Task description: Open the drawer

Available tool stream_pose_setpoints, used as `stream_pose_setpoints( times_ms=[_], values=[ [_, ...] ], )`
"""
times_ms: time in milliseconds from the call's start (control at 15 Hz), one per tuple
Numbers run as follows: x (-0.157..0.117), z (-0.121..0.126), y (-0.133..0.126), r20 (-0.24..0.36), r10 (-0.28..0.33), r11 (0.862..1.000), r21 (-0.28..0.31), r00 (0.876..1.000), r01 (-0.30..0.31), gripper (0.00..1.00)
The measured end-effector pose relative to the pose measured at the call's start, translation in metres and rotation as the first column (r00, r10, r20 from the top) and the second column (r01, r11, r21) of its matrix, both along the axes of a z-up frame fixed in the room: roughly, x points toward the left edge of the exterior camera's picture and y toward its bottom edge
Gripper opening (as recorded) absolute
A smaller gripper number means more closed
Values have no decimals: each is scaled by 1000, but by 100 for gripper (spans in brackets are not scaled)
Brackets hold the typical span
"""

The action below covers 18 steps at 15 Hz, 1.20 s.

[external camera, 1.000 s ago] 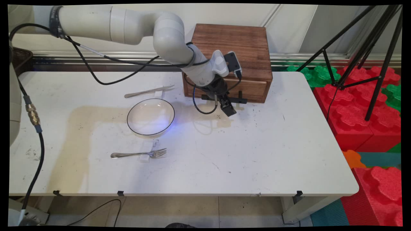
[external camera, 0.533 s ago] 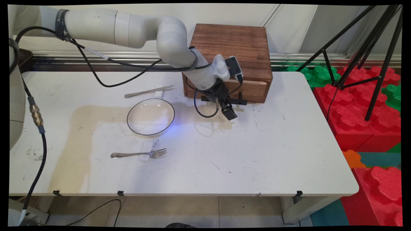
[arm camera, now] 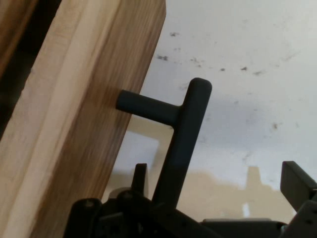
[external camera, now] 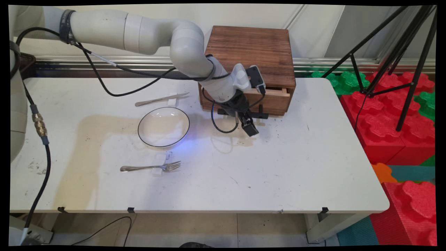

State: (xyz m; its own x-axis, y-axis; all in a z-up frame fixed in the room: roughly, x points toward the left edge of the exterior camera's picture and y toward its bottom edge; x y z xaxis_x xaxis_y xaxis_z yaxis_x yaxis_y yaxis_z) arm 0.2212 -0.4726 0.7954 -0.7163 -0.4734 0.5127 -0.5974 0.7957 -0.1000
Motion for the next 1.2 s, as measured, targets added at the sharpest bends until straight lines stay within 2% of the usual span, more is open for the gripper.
stream_pose_setpoints(
  times_ms=[1200],
  values=[
    [-22,-1,57,-18,-24,999,48,1000,25,100]
  ],
)
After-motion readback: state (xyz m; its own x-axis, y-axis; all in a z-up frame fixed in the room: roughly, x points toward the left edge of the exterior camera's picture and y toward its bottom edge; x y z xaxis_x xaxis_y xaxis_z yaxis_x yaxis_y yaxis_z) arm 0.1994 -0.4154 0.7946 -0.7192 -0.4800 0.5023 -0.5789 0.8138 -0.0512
